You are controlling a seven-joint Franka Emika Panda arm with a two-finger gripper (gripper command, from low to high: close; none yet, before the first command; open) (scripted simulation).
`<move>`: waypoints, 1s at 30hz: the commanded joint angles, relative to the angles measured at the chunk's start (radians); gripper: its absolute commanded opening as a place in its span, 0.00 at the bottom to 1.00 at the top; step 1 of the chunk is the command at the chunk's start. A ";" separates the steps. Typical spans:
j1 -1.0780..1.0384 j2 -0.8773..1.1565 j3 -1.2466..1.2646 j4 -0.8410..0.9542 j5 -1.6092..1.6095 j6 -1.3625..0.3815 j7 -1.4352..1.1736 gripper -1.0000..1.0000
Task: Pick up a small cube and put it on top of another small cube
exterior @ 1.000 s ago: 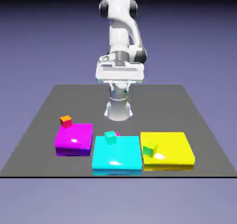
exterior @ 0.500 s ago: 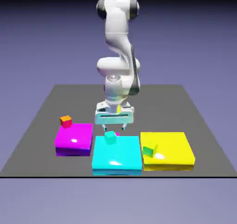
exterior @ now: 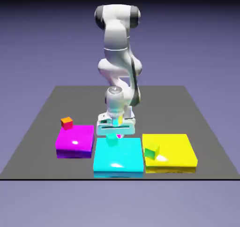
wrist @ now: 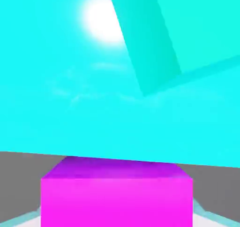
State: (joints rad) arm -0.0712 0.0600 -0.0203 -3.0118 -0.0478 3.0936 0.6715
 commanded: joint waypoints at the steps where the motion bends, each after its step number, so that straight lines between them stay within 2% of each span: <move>1: 0.002 -0.036 0.000 -0.007 0.011 -0.029 -0.008 0.00; 5: 0.010 -0.181 0.003 -0.034 0.051 -0.147 -0.037 0.00; 8: 0.035 -0.182 -0.029 -0.030 0.079 -0.164 -0.054 0.00; 12: -0.074 -0.191 -0.134 0.027 0.069 -0.338 -0.070 0.00; 16: -0.081 -0.247 -0.094 0.168 -0.031 -0.504 0.000 0.00; 30: 0.003 -0.048 0.407 0.631 0.027 -0.712 0.135 0.00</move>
State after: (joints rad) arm -0.0572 0.0120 0.3893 -2.3809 -0.0174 2.3820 0.8046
